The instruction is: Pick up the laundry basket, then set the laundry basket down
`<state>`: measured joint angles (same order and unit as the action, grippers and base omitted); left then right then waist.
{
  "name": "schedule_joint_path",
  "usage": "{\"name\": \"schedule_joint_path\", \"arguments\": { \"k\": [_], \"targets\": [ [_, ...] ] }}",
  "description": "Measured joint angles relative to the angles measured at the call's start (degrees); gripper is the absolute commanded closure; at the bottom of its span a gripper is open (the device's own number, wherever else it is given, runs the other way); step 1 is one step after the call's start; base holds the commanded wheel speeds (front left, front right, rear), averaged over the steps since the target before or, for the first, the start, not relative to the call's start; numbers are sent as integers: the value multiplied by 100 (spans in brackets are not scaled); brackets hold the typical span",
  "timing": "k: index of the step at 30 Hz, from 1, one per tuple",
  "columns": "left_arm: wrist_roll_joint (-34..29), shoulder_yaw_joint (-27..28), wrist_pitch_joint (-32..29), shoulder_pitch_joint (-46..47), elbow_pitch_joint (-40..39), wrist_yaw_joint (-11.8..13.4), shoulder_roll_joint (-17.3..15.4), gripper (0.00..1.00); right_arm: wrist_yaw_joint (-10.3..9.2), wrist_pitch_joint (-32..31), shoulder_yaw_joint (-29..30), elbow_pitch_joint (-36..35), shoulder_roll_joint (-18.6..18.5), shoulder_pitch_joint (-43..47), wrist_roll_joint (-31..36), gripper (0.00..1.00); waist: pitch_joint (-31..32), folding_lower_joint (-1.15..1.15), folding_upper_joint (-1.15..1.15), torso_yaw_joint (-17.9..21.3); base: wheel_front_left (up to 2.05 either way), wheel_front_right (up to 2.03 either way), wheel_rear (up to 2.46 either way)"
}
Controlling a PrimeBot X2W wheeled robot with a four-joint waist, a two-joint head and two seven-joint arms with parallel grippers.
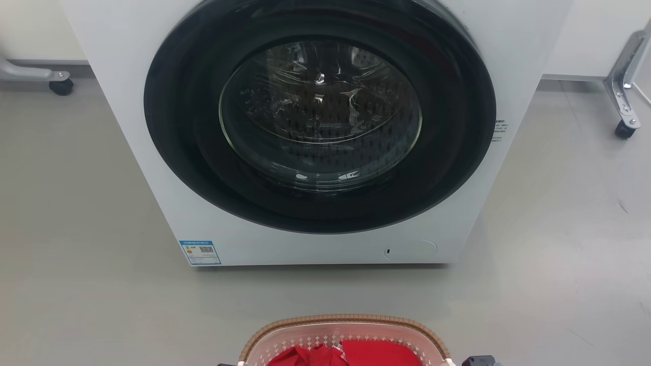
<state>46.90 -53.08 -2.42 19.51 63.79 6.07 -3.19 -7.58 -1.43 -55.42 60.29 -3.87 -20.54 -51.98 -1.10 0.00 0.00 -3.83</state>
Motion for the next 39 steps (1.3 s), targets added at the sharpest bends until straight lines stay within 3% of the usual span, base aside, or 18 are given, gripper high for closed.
{"name": "schedule_joint_path", "arguments": {
  "k": [25,39],
  "targets": [
    [112,-127,49,170,55,45,7,100,0,125,-248,101,3,-149,-247,100,-132,0,0,38,0,0,0],
    [89,-64,200,1318,125,49,2,100,0,186,-257,283,-7,-1525,-132,100,-907,1,0,63,0,0,0]
  ]
}}
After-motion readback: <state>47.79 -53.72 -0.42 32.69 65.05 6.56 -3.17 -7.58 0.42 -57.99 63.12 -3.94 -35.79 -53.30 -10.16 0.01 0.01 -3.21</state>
